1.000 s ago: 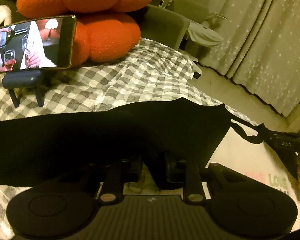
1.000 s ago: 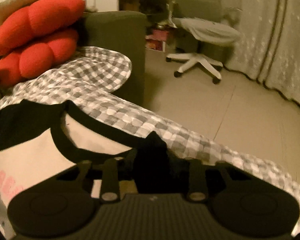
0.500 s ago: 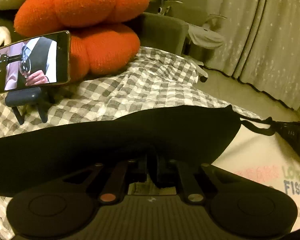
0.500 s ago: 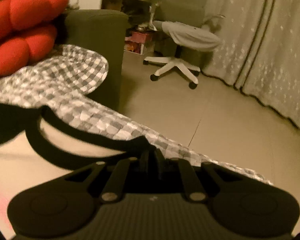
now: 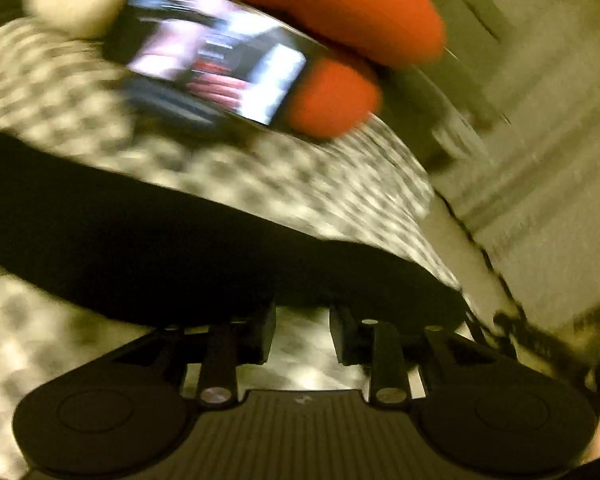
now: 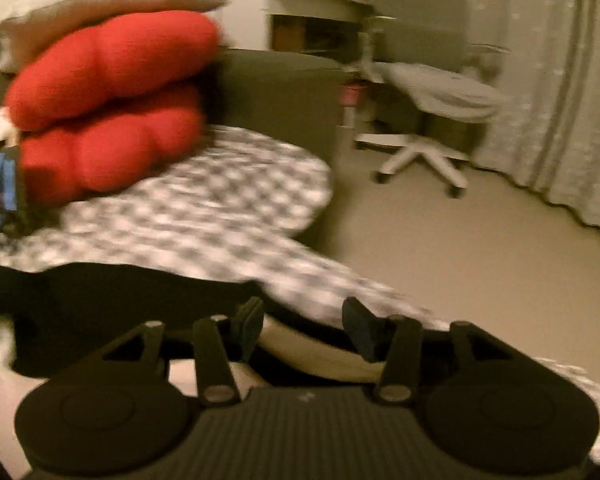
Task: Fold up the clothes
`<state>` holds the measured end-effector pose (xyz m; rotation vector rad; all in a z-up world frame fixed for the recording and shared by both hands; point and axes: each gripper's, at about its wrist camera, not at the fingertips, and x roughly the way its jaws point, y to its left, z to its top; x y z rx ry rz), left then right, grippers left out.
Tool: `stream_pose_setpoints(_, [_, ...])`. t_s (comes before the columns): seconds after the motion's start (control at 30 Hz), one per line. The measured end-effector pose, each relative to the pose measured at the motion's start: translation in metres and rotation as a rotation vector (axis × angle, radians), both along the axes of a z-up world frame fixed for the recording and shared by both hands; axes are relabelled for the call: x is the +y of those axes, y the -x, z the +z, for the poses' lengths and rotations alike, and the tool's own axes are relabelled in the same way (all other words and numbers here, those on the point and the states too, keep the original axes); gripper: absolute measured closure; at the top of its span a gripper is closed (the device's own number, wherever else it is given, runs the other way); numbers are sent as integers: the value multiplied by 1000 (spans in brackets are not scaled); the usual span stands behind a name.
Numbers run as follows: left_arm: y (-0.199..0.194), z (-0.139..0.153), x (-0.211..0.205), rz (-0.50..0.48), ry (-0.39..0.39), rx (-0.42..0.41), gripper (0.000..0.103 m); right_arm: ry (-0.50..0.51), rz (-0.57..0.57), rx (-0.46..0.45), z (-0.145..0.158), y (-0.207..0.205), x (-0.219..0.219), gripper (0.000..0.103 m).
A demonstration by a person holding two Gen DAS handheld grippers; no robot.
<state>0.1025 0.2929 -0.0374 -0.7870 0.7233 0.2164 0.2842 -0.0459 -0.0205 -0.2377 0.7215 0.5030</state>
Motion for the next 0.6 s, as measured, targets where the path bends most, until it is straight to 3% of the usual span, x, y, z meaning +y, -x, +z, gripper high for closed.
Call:
stream_pose_setpoints(0.17, [26,-14,42,148,109,40,74,64,93,46,-19,8,47,63])
stream_pose_setpoints(0.27, [38,-27,64,223,212,46,74,127,103,13,-25,14,61,77])
stream_pose_setpoints(0.3, [41,-29,69,241,239,39,74,136,93,-1,-22,15,63,90])
stream_pose_setpoints(0.37, [44,-30,74,268,246,39,74,135,88,-34,-16,19,68,90])
stream_pose_setpoints(0.5, [48,-23,79,317,200,36,75,69,226,-34,-1,44,81,82])
stream_pose_setpoints(0.6, [51,-18,86,361,125,42,75,52,372,-45,6,71,103,56])
